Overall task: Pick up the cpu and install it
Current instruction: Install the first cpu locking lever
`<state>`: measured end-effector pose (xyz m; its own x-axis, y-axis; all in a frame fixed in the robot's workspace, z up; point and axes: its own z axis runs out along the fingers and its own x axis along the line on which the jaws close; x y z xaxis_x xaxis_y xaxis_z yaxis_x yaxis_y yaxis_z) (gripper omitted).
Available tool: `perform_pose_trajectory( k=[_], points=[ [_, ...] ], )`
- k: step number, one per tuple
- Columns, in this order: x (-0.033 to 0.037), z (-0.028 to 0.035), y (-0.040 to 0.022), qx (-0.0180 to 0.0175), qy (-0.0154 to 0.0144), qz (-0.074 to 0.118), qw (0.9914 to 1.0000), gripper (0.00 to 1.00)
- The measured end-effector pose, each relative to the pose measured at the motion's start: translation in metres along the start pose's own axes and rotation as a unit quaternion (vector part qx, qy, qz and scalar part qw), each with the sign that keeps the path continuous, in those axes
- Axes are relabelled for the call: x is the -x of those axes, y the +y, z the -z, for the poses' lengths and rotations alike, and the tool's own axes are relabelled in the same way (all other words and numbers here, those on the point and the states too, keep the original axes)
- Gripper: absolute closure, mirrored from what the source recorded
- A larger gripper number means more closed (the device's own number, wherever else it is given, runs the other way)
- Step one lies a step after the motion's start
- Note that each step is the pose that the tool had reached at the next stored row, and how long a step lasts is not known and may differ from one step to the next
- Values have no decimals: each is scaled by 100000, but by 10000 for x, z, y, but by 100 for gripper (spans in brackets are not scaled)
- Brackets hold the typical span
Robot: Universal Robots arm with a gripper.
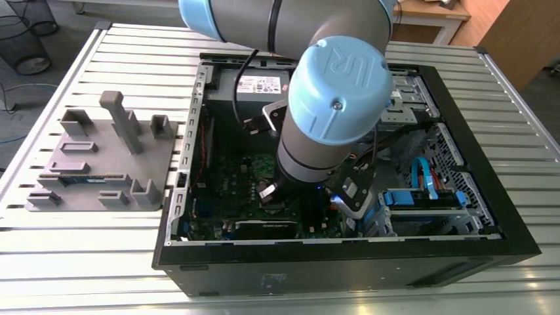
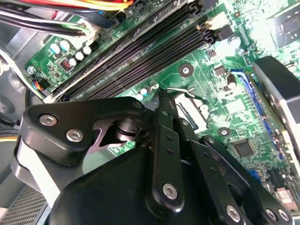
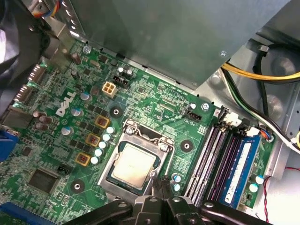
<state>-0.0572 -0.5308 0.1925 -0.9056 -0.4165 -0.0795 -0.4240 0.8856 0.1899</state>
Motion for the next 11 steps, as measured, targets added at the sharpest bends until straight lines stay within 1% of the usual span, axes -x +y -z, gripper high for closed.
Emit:
perform_pose_trajectory(
  k=[6, 8, 11],
  points=[
    [-5, -54, -10, -183, -372, 82, 99999, 89],
    [-5, -66, -13, -191, -501, 113, 99999, 89],
    [-6, -67, -12, -197, -535, 114, 99998, 89]
  ],
)
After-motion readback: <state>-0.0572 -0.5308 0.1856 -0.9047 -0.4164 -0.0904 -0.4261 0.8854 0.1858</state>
